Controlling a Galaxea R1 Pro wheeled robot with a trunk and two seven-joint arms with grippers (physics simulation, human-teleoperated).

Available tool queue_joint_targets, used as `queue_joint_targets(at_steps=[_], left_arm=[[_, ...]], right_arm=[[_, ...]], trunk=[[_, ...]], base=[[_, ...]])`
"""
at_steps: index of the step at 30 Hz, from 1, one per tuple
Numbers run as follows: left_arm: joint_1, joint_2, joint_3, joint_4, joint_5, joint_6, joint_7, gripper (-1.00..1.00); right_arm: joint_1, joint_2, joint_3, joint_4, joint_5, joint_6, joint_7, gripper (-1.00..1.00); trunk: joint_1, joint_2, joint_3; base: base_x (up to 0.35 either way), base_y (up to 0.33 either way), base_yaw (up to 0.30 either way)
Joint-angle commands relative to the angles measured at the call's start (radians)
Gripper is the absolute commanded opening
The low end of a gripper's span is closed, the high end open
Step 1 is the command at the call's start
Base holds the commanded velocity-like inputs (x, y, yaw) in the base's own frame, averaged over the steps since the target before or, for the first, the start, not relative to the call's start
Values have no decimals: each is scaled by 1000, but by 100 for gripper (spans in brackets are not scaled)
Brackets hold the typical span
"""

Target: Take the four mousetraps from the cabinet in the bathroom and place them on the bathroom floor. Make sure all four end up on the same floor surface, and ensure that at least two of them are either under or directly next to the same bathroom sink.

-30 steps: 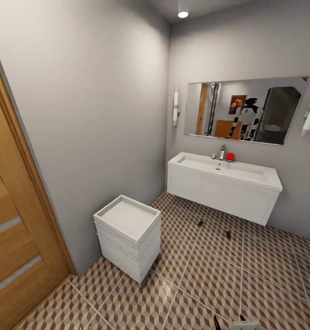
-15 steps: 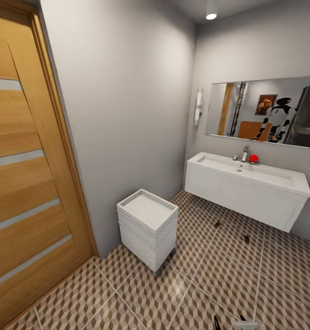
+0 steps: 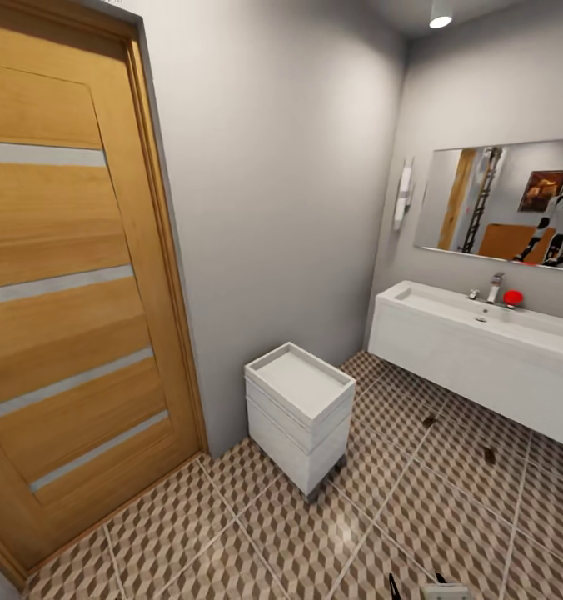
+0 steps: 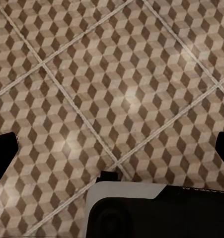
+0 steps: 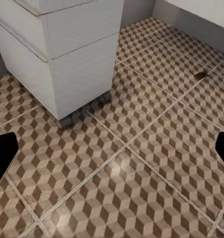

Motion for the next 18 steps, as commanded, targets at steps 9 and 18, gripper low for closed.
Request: queue_joint_targets(at_steps=[9, 18], left_arm=[[-1, 0, -9, 0, 3, -2, 6, 100], [-1, -1, -8, 0, 3, -2, 6, 100]], right_arm=[[-1, 0, 6, 0, 2, -2, -7, 100], [-1, 0, 6, -1, 2, -2, -7, 100]], trunk=[[1, -2, -2], [1, -2, -2]], base=[[0, 0, 283], [0, 0, 283]])
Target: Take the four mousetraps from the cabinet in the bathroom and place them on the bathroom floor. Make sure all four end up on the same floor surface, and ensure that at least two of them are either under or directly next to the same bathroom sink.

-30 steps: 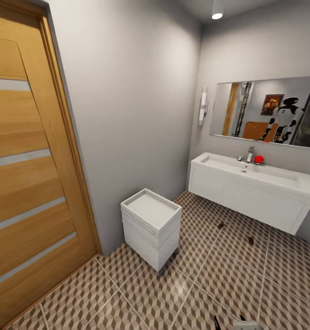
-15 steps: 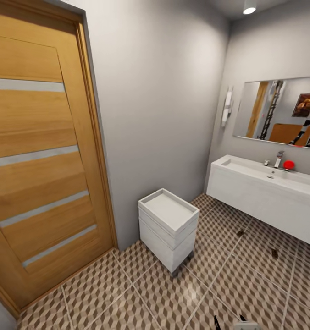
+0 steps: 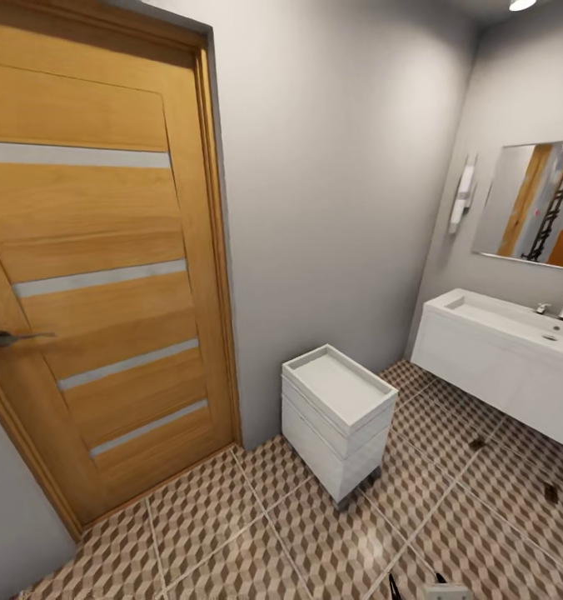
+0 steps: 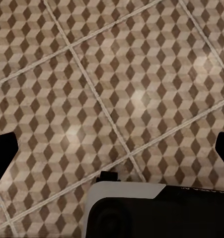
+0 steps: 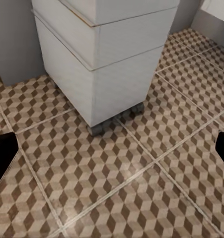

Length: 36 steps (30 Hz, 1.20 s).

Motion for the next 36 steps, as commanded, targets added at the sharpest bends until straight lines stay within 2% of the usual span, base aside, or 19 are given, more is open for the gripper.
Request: queue_joint_targets(at_steps=[1, 36], left_arm=[[-1, 0, -9, 0, 3, -2, 6, 100], [-1, 0, -9, 0, 3, -1, 6, 100]], right_arm=[[-1, 0, 6, 0, 2, -2, -7, 100], [-1, 0, 6, 0, 2, -2, -7, 100]], trunk=[[1, -2, -2], [1, -2, -2]], base=[[0, 0, 283], [0, 0, 283]])
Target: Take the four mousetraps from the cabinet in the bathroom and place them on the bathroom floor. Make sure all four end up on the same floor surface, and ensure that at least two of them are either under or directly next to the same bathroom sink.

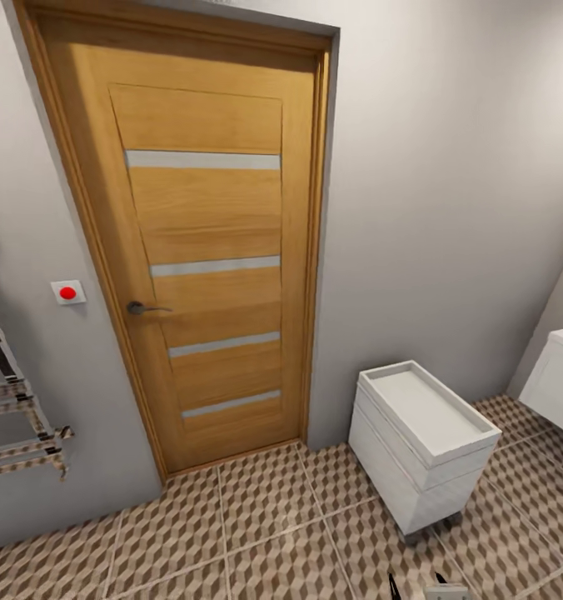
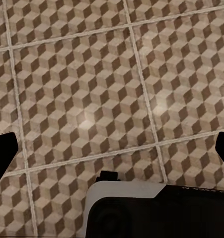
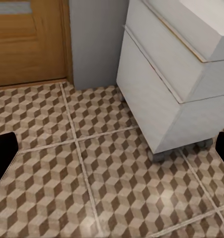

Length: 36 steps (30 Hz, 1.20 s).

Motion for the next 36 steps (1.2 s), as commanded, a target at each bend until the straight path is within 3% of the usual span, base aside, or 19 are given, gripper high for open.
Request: queue_joint_targets(at_steps=[1, 36], left_arm=[[-1, 0, -8, 0, 3, -2, 6, 100], [-1, 0, -8, 0, 3, -2, 6, 100]], right_arm=[[-1, 0, 6, 1, 2, -2, -7, 100], [-1, 0, 6, 1, 2, -2, -7, 100]], trunk=[[1, -2, -2], [1, -2, -2]], base=[[0, 0, 283], [0, 0, 283]])
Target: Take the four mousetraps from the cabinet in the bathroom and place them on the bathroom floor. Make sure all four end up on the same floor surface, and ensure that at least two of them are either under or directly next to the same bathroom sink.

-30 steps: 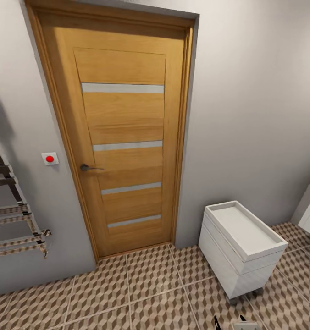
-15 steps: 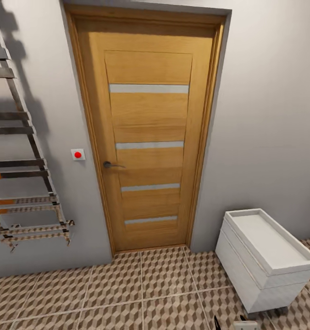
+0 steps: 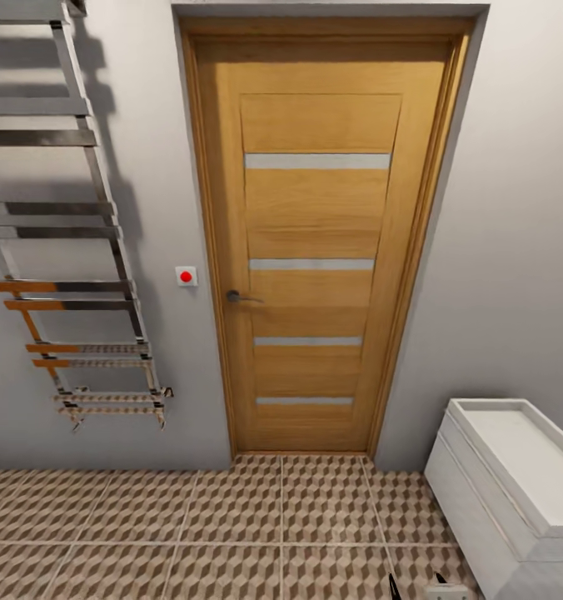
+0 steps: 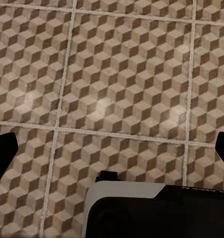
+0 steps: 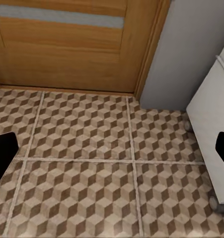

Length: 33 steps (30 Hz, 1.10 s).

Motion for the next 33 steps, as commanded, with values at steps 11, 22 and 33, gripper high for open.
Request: queue_joint_targets(at_steps=[11, 22, 33], left_arm=[[-1, 0, -9, 0, 3, -2, 6, 100], [-1, 0, -9, 0, 3, -2, 6, 100], [-1, 0, -9, 0, 3, -2, 6, 100]], right_arm=[[-1, 0, 6, 0, 2, -2, -7, 100], [-1, 0, 6, 0, 2, -2, -7, 100], [-1, 0, 6, 0, 2, -2, -7, 100]], trunk=[[1, -2, -2], [1, -2, -2], [1, -2, -2]], base=[[0, 0, 283], [0, 0, 283], [0, 0, 283]])
